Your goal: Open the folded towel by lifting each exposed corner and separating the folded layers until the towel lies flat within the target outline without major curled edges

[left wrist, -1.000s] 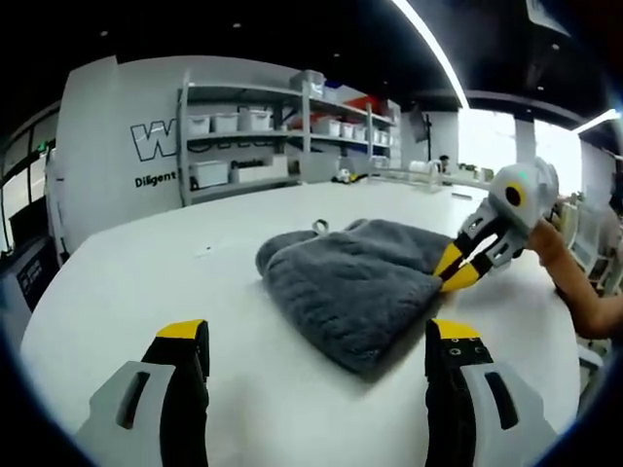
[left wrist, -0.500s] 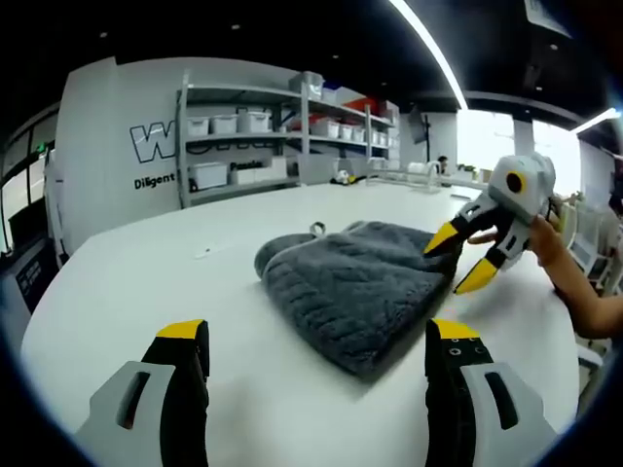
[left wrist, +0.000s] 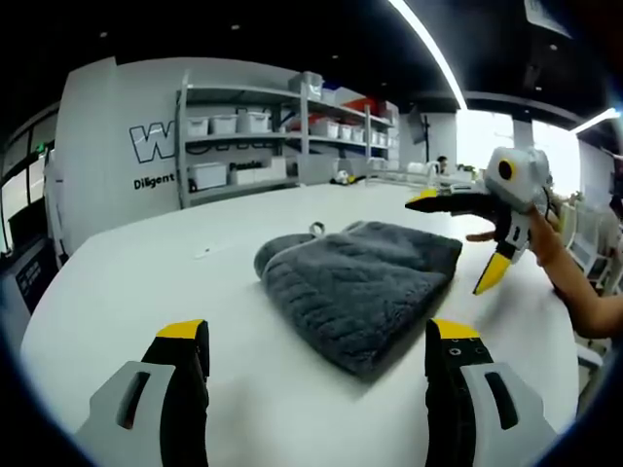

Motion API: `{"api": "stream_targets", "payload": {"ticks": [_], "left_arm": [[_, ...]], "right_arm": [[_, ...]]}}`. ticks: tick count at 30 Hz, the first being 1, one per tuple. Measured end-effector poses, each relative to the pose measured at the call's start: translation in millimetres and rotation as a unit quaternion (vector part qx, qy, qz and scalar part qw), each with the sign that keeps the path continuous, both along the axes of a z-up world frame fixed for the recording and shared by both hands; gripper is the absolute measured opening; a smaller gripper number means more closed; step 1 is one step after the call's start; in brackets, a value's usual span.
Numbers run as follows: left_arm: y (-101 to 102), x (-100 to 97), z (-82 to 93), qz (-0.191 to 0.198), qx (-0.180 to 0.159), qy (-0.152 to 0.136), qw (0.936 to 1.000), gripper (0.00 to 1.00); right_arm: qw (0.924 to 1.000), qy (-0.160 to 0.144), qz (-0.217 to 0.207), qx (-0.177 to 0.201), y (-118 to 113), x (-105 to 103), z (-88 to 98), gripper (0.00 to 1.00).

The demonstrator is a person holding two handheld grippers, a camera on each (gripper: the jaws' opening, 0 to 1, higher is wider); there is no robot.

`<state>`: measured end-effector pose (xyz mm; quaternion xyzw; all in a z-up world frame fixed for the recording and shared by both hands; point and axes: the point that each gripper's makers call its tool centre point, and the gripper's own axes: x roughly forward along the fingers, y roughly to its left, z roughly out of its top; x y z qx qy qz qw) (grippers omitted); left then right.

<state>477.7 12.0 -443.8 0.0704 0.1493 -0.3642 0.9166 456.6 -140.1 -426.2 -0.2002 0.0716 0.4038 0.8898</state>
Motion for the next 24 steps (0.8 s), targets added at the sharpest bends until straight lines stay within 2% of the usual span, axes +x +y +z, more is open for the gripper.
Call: {"api": "stream_targets", "payload": {"ticks": [2, 10, 13, 15, 20, 24], "left_arm": [[0.3, 0.9, 0.8, 0.000, -0.001, 0.000, 1.0000, 0.90], [0.4, -0.3, 0.7, 0.000, -0.001, -0.002, 1.0000, 0.90], [0.1, -1.2, 0.0, 0.000, -0.001, -0.001, 1.0000, 0.90], [0.0, -2.3, -0.6, 0.000, 0.001, -0.001, 1.0000, 0.90], [-0.8, -2.8, 0.2, -0.001, 0.000, -0.003, 1.0000, 0.90], [-0.2, -1.5, 0.5, 0.000, 0.000, -0.002, 1.0000, 0.90]], "right_arm": [[0.9992, 0.013, -0.037, 0.006, -12.8, 7.1, -0.8, 1.00], [0.9946, 0.035, -0.097, 0.014, -43.2, 21.7, -3.5, 1.00], [0.9946, 0.043, -0.092, 0.022, -50.2, 18.4, -2.6, 1.00], [0.9971, 0.039, -0.065, -0.008, -48.7, 12.3, -6.3, 1.00], [0.9955, 0.053, -0.074, -0.028, -58.3, 11.4, -17.4, 1.00], [0.9945, 0.060, -0.083, -0.021, -73.8, 15.2, -20.5, 1.00]]}}
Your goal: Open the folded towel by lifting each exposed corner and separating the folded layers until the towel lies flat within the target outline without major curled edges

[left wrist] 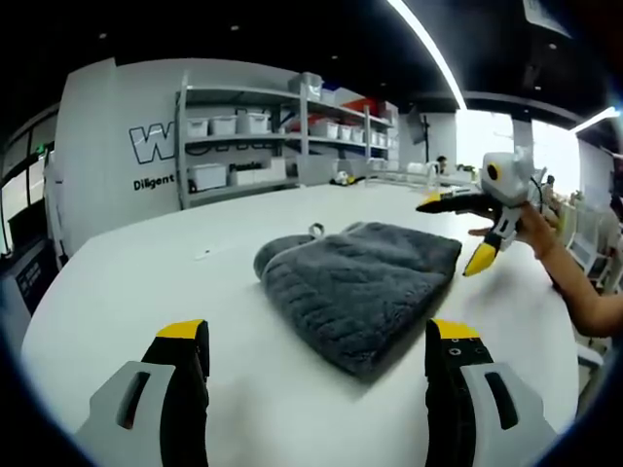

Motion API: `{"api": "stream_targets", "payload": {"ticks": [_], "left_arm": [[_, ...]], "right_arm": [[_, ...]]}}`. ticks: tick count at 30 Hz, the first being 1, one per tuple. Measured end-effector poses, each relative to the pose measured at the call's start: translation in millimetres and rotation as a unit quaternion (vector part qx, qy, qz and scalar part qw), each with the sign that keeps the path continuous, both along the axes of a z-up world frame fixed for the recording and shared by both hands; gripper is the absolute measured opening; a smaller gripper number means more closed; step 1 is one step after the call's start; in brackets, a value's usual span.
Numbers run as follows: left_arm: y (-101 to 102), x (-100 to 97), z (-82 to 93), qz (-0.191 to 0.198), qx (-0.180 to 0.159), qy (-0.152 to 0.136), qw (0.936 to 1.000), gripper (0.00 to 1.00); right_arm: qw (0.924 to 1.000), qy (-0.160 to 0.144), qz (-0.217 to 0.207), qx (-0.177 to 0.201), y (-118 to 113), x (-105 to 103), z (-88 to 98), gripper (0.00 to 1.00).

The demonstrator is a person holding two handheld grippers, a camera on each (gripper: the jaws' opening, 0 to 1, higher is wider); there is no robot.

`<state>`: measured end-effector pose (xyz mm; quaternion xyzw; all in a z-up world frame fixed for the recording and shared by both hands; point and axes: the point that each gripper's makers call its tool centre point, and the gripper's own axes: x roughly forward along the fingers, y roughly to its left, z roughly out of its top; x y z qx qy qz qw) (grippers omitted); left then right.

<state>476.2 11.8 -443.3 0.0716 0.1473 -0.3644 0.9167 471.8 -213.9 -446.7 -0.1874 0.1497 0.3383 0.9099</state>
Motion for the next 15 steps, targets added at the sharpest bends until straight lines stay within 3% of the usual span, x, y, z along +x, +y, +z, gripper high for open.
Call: {"api": "stream_targets", "payload": {"ticks": [7, 12, 15], "left_arm": [[1.3, 1.6, -0.6, 0.002, 0.002, 0.001, 1.0000, 0.90], [1.0, -0.8, -2.0, 0.002, 0.002, 0.001, 1.0000, 0.90], [0.9, -0.7, -2.6, 0.002, 0.004, 0.002, 1.0000, 0.90]], "right_arm": [[0.9996, -0.002, -0.027, -0.004, -24.1, 3.3, -5.0, 1.00], [0.9999, -0.006, -0.011, 0.011, -17.7, 0.4, 0.5, 1.00], [0.9999, -0.009, -0.005, -0.002, -16.8, 0.6, -2.3, 1.00]]}}
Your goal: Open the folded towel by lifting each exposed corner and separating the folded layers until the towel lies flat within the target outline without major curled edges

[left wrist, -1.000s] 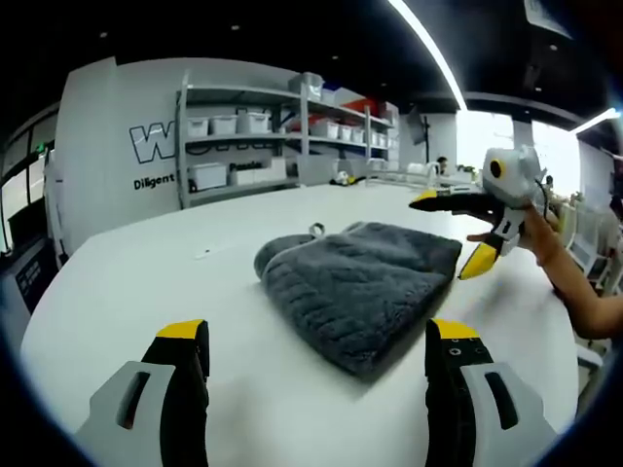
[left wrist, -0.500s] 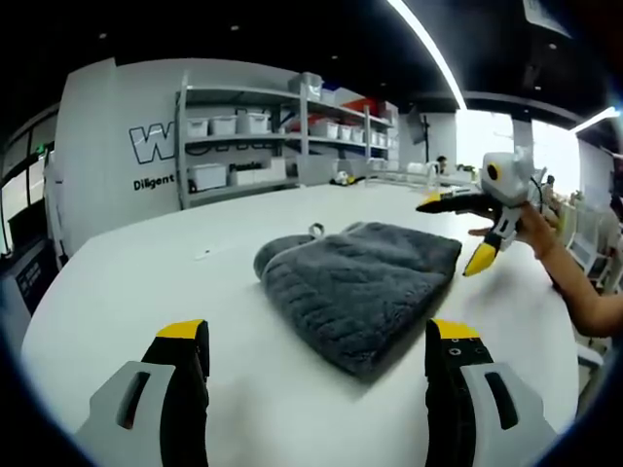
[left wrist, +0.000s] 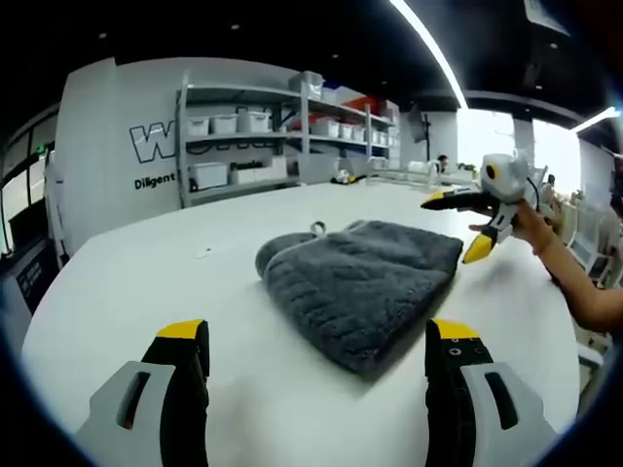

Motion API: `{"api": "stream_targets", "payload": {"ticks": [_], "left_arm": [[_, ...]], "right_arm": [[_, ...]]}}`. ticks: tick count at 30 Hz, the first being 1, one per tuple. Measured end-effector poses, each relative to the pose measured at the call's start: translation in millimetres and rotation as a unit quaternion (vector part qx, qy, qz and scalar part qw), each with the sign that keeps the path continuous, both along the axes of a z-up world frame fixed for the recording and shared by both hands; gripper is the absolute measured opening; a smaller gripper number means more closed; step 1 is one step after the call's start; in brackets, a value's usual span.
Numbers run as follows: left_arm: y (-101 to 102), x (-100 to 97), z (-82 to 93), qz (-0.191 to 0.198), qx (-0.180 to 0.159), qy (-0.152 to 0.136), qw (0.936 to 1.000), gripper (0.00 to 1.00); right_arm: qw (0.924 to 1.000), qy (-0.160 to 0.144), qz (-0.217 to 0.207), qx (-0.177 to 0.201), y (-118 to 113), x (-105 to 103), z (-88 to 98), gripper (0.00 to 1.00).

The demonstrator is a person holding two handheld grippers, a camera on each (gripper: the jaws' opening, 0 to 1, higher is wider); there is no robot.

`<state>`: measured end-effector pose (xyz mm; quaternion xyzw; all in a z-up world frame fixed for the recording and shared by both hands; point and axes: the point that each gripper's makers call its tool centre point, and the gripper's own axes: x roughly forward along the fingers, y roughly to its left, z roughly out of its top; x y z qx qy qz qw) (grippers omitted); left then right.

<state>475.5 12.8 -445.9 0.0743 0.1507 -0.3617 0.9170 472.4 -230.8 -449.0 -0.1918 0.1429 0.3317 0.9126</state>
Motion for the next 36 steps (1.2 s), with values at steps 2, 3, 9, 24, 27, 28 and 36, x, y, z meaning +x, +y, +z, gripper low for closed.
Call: {"api": "stream_targets", "payload": {"ticks": [2, 3, 9, 24, 27, 28, 36], "left_arm": [[0.4, 0.9, 0.1, 0.000, 0.000, 0.000, 1.0000, 0.90], [0.5, 1.4, 0.7, -0.001, -0.001, 0.000, 1.0000, 0.90], [0.6, 1.5, 1.5, -0.001, 0.000, -0.001, 1.0000, 0.90], [1.6, 1.9, 1.2, 0.000, 0.003, 0.000, 1.0000, 0.90], [1.3, 2.0, 1.2, -0.001, 0.003, -0.001, 1.0000, 0.90], [1.3, 1.8, 1.0, -0.001, 0.004, -0.001, 1.0000, 0.90], [3.1, 2.6, 1.4, 0.002, 0.010, -0.004, 0.9999, 0.90]], "right_arm": [[1.0000, 0.006, 0.001, -0.004, -0.2, -1.0, -4.3, 1.00], [0.9999, 0.008, 0.001, -0.007, -0.8, -1.5, -5.8, 1.00], [0.9999, 0.011, 0.000, -0.007, -9.9, -2.0, -6.9, 1.00], [0.9996, 0.012, 0.003, -0.025, -28.0, -8.3, -11.4, 1.00], [0.9995, 0.019, -0.003, -0.025, -36.8, -7.2, -14.6, 1.00], [0.9995, 0.020, -0.004, -0.025, -38.0, -7.0, -15.0, 1.00], [0.9996, 0.018, -0.019, -0.014, -59.2, -9.7, -12.0, 1.00]]}}
